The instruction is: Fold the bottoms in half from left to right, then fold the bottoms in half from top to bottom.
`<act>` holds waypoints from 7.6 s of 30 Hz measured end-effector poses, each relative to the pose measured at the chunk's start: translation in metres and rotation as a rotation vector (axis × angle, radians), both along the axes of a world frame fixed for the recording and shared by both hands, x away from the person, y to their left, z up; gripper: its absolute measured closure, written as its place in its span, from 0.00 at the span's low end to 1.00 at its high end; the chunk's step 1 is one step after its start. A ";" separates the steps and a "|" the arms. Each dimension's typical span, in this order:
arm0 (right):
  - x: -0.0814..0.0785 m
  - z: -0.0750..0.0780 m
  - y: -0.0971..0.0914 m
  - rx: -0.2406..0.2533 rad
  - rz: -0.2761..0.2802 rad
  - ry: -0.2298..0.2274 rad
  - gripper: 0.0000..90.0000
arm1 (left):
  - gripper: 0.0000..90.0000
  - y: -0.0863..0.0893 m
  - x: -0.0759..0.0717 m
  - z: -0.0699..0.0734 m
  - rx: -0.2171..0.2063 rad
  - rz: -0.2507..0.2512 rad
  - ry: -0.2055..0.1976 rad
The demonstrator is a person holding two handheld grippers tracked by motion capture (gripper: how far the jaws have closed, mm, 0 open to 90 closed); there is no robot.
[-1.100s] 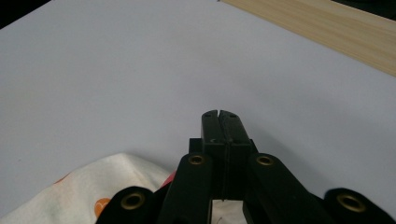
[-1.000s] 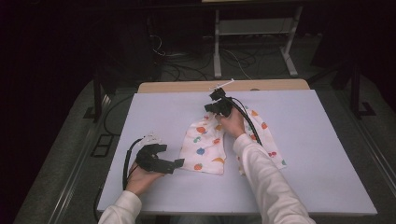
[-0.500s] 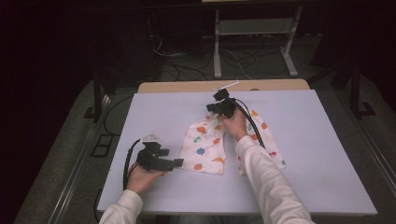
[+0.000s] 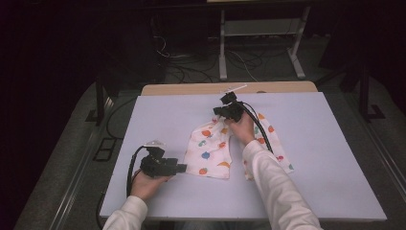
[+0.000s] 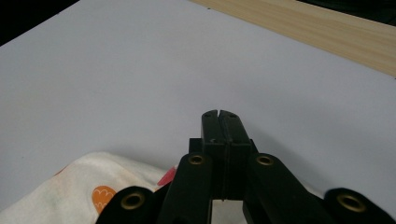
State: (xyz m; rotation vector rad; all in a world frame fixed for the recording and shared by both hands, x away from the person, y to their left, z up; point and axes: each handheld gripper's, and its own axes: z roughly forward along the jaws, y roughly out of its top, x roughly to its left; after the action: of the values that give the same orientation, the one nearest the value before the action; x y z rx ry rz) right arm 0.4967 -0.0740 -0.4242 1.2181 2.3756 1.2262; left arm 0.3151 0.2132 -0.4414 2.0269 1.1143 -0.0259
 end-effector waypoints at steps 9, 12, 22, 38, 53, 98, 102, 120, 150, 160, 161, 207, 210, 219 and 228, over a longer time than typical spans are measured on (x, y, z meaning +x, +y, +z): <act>0.000 0.000 0.000 0.002 -0.002 -0.008 0.99 | 0.64 0.001 0.003 -0.005 -0.004 -0.005 0.036; 0.000 0.000 -0.001 0.004 -0.005 -0.008 0.99 | 0.71 -0.001 0.004 -0.006 -0.005 0.001 0.049; -0.001 0.000 -0.001 0.010 -0.001 -0.015 0.99 | 0.90 -0.002 0.011 -0.010 -0.040 0.009 0.101; 0.000 0.004 -0.013 0.056 -0.023 -0.008 0.99 | 0.99 -0.018 0.005 0.009 -0.002 -0.071 0.025; 0.000 0.012 -0.037 0.106 -0.046 0.000 0.99 | 0.99 -0.049 -0.003 0.027 -0.071 -0.175 -0.007; 0.004 0.018 -0.102 0.117 -0.127 0.016 0.99 | 0.99 -0.142 -0.002 0.054 -0.149 -0.394 0.004; 0.005 0.017 -0.106 0.122 -0.126 0.021 0.99 | 0.99 -0.152 -0.001 0.054 -0.146 -0.411 0.004; 0.017 0.016 -0.128 0.101 -0.084 0.065 0.99 | 0.99 -0.200 0.007 0.047 -0.160 -0.454 0.019; 0.029 0.008 -0.150 0.094 -0.046 0.117 0.99 | 0.99 -0.268 0.021 0.023 -0.182 -0.410 0.075; 0.032 0.003 -0.151 0.081 -0.041 0.120 0.99 | 0.99 -0.287 0.026 0.016 -0.189 -0.391 0.093; 0.033 0.003 -0.151 0.078 -0.041 0.121 0.99 | 0.99 -0.288 0.027 0.015 -0.187 -0.390 0.095; 0.013 0.015 -0.164 0.072 -0.098 0.074 0.01 | 0.27 -0.309 0.031 0.008 -0.212 -0.322 0.018; 0.009 0.015 -0.167 0.090 -0.096 0.084 0.00 | 0.17 -0.302 0.034 0.014 -0.203 -0.313 -0.022; -0.012 0.016 -0.178 0.130 -0.108 0.062 0.00 | 0.00 -0.276 0.041 0.029 -0.148 -0.281 -0.157; -0.026 0.013 -0.184 0.165 -0.110 0.050 0.00 | 0.00 -0.253 0.052 0.034 -0.128 -0.258 -0.214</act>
State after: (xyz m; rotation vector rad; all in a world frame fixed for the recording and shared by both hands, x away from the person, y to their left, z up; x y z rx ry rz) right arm 0.4707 -0.2577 -0.4111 1.4234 2.2446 1.3943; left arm 0.3676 -0.0394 -0.4077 1.9924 0.6978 -0.0111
